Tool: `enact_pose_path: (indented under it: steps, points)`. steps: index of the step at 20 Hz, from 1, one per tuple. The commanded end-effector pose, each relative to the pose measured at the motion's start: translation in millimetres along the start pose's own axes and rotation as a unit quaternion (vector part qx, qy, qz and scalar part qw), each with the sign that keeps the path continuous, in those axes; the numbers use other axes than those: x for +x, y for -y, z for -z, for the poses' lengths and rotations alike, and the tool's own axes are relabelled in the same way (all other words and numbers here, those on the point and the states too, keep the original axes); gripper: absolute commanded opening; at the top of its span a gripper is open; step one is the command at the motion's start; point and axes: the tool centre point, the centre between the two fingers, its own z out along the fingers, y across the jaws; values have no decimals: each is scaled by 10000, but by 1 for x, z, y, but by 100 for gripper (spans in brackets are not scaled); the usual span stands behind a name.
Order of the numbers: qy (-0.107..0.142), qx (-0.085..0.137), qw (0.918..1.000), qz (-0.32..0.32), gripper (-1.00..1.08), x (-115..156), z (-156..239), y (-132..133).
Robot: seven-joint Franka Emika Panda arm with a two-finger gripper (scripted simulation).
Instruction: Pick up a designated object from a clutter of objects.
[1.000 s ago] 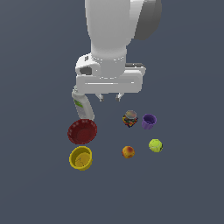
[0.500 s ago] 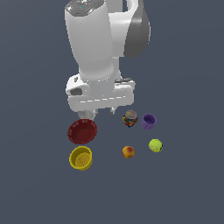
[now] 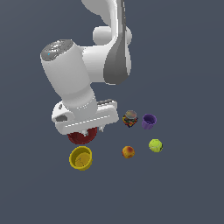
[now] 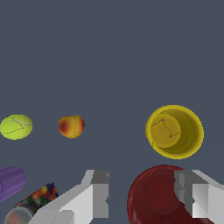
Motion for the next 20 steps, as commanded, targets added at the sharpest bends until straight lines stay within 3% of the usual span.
enact_pose_path:
  steps: [1,13,20]
  points:
    - [-117,53,9999,108,28,5,-15,-16]
    - [-659,127,9965,501,28,13,-84,-96]
    - [-854,80,9944,612,28,8,-112,-128]
